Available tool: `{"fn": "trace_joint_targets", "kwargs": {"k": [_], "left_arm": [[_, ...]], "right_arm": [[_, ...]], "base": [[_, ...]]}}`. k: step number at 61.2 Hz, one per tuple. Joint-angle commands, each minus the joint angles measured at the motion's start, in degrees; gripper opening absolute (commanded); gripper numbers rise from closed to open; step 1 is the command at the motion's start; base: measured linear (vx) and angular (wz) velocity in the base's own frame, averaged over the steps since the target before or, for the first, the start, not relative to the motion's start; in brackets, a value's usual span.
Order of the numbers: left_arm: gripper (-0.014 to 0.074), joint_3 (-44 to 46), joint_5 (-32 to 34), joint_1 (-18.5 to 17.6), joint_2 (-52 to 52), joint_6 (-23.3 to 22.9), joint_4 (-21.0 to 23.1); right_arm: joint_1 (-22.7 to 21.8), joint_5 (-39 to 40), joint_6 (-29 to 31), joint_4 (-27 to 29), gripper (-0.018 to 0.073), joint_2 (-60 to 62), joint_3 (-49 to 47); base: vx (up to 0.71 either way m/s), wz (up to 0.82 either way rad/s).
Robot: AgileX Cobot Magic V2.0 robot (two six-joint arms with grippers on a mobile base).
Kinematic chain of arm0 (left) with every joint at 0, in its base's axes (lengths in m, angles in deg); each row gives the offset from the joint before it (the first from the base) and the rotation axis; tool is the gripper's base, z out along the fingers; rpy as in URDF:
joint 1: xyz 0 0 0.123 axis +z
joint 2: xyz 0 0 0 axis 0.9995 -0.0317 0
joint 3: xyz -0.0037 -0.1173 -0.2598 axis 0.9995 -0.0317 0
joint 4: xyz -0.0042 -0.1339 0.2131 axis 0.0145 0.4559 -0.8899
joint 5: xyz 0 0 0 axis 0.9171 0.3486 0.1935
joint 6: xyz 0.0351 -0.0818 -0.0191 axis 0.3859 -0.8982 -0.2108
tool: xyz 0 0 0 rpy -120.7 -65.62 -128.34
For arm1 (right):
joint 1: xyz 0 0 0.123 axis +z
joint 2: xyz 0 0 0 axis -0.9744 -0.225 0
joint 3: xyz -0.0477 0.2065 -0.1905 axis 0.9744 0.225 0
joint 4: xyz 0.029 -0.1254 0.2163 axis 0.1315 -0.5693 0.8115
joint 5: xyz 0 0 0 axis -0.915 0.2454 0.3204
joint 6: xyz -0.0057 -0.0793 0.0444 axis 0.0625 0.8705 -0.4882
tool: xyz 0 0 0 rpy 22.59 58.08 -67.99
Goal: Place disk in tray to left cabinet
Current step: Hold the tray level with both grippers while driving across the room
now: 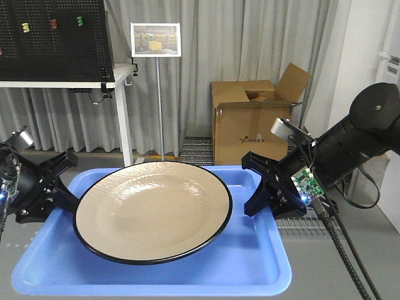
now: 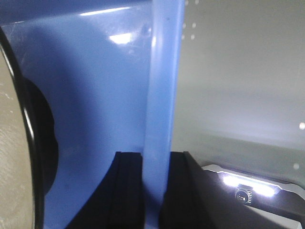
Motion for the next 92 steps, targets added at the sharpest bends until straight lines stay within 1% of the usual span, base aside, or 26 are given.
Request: {"fn": "trace_joint_targets", "kwargs": {"k": [1,48,92], "left_arm": [[-0.0001,2.2,0.32,-1.75,2.92,-0.4,11.04],[-0.0001,2.2,0.32,-1.75,2.92,-0.4,11.05],[-0.0001,2.2,0.32,-1.75,2.92,-0.4,11.05]], "right_arm": [[1.41,-1.44,0.75,10.29,-0.0004,3.45,-2.18],[1.41,-1.29,0.75,10.23,-0.0004,3.45,-2.18],[1.41,-1.23,0.75,10.25,-0.0004,3.45,-2.18]], "base": [[0.62,-0.02],[0.57,-0.05],[0.42,-0.04]]}}
